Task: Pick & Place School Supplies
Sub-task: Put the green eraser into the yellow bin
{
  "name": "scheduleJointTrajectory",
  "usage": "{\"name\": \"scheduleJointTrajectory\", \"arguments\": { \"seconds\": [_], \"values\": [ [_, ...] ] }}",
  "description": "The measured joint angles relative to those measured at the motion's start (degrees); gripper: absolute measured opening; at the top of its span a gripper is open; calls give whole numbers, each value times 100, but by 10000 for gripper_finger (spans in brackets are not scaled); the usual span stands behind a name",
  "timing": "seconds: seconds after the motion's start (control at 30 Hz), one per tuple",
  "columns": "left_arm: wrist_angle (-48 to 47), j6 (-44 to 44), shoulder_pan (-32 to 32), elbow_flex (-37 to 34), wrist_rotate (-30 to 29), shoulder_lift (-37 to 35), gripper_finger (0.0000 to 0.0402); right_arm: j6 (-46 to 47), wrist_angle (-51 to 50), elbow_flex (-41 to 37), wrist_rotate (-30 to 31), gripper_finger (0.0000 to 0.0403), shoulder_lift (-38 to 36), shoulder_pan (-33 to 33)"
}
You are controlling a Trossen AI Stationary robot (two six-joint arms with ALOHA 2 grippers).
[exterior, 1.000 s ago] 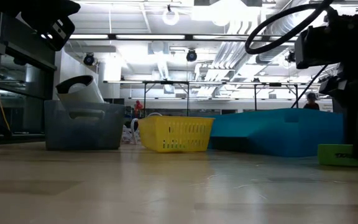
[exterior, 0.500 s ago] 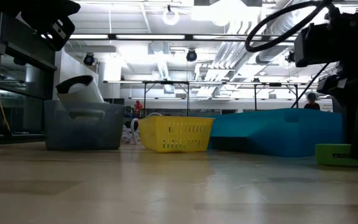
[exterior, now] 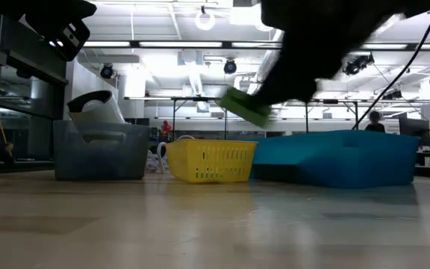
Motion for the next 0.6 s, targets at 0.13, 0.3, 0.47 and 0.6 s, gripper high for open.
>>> {"name": "scheduleJointTrajectory", "arguments": {
  "seconds": [0.13, 0.3, 0.47, 0.6],
  "values": [
    [0, -1, -2, 0, 0, 0, 124, -419, 830, 2, -11, 31, 0, -642],
    [0, -1, 0, 0, 0, 0, 124, -602, 1173, 2, -97, 31, 0, -1413],
    [0, -2, -2, 0, 0, 0, 124, -666, 1129, 2, -667, 31, 0, -2052],
    [0, 0, 0, 0, 0, 0, 124, -599, 888, 2, -871, 31, 0, -2322]
  ]
}}
